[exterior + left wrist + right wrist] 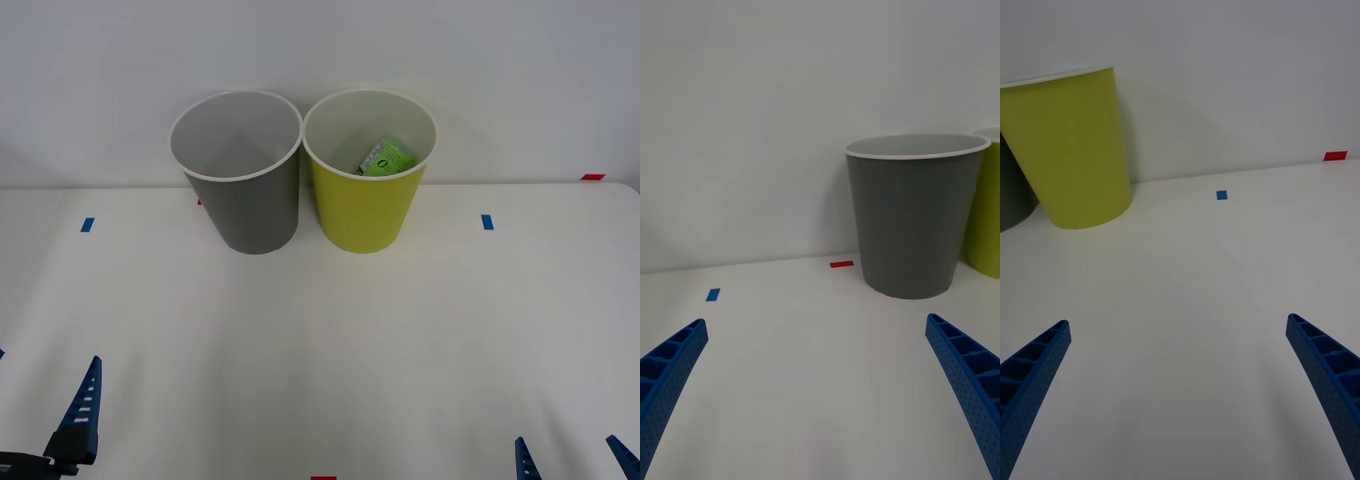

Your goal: Put cans in the gray bin and PET bottles in the light green bin.

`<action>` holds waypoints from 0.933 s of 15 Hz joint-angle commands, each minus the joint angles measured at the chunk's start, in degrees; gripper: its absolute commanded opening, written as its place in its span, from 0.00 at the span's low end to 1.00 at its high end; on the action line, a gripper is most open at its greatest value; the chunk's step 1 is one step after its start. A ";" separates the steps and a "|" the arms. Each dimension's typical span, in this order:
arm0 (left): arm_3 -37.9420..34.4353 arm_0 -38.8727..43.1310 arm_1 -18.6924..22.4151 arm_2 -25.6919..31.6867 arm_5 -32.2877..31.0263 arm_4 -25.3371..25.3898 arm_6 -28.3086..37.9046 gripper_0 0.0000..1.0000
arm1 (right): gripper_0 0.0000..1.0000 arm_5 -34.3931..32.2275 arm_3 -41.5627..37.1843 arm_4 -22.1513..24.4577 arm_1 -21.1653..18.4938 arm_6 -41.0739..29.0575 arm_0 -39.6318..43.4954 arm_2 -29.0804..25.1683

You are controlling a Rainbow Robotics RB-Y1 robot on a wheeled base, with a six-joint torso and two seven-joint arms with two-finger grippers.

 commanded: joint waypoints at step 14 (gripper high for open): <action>15.66 9.01 -1.13 -1.37 -16.40 -15.82 9.04 1.00 | 1.00 0.00 0.00 0.00 0.00 0.00 0.00 0.00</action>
